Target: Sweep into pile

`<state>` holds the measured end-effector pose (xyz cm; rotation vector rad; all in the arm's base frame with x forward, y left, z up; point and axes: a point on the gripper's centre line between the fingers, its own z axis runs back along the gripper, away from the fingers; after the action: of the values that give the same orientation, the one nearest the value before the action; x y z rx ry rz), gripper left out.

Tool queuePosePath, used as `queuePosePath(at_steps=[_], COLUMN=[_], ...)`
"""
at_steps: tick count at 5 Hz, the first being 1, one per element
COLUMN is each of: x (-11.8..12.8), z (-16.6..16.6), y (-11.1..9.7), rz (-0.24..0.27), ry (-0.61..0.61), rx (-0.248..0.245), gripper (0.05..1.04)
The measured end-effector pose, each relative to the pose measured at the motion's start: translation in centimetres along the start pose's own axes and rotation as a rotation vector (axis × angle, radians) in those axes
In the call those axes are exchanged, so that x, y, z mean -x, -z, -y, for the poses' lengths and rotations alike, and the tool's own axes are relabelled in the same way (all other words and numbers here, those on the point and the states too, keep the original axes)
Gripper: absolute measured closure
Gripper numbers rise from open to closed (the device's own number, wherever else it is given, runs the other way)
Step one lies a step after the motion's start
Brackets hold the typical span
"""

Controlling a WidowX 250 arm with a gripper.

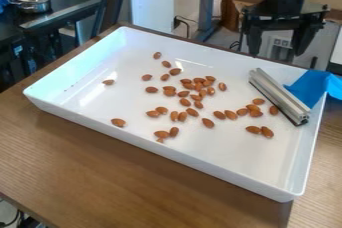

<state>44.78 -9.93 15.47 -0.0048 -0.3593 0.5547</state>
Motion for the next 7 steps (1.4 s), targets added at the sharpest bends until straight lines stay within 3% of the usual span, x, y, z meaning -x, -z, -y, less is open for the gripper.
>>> queuePosePath(at_steps=[1, 2, 4, 7], x=[0.7, 0.7, 0.1, 0.1], z=[-0.1, -0.2, 0.6, 1.1], y=[1.9, 2.4, 2.4, 6.1], rz=[-0.031, -0.034, 0.0, -0.024], ry=[0.005, -0.008, -0.016, 0.004], rx=[-0.032, -0.044, -0.004, -0.067], gripper=[0.084, 0.084, 0.084, 0.084])
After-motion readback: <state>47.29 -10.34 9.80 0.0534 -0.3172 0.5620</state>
